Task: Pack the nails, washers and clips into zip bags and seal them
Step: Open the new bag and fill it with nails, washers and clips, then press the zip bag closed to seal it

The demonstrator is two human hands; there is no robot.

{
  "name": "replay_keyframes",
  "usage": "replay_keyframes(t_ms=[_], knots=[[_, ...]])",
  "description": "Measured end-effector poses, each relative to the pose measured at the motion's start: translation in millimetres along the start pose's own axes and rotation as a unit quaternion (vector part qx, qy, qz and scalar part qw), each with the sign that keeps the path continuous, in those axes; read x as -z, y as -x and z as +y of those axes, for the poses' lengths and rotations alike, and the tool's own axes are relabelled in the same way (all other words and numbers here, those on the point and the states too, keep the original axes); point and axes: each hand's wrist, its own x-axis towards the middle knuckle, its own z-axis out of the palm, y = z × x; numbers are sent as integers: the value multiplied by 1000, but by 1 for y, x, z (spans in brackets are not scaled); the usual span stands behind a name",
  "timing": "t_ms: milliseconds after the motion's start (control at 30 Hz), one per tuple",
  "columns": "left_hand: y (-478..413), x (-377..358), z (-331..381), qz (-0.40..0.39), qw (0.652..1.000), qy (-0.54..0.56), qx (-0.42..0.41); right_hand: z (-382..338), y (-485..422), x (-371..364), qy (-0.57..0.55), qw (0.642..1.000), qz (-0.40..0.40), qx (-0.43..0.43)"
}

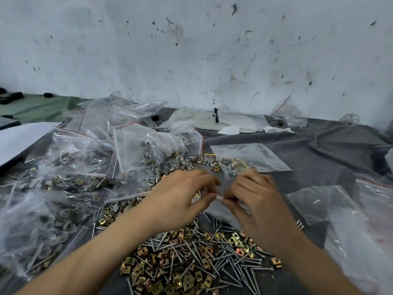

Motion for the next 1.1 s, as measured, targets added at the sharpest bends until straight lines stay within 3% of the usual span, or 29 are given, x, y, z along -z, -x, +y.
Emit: replay_keyframes(t_ms=[433, 667, 933, 1100], knots=[[0, -8, -3, -88, 995, 35, -42, 3, 13, -6, -11, 998, -60, 16], [3, -8, -6, -75, 992, 80, -57, 7, 15, -4, -39, 998, -42, 2], [7, -9, -9, -71, 989, 111, -62, 14, 21, 1, -107, 993, -31, -26], [12, -8, -17, -85, 986, 137, -29, 15, 27, 4, -211, 972, -50, -92]])
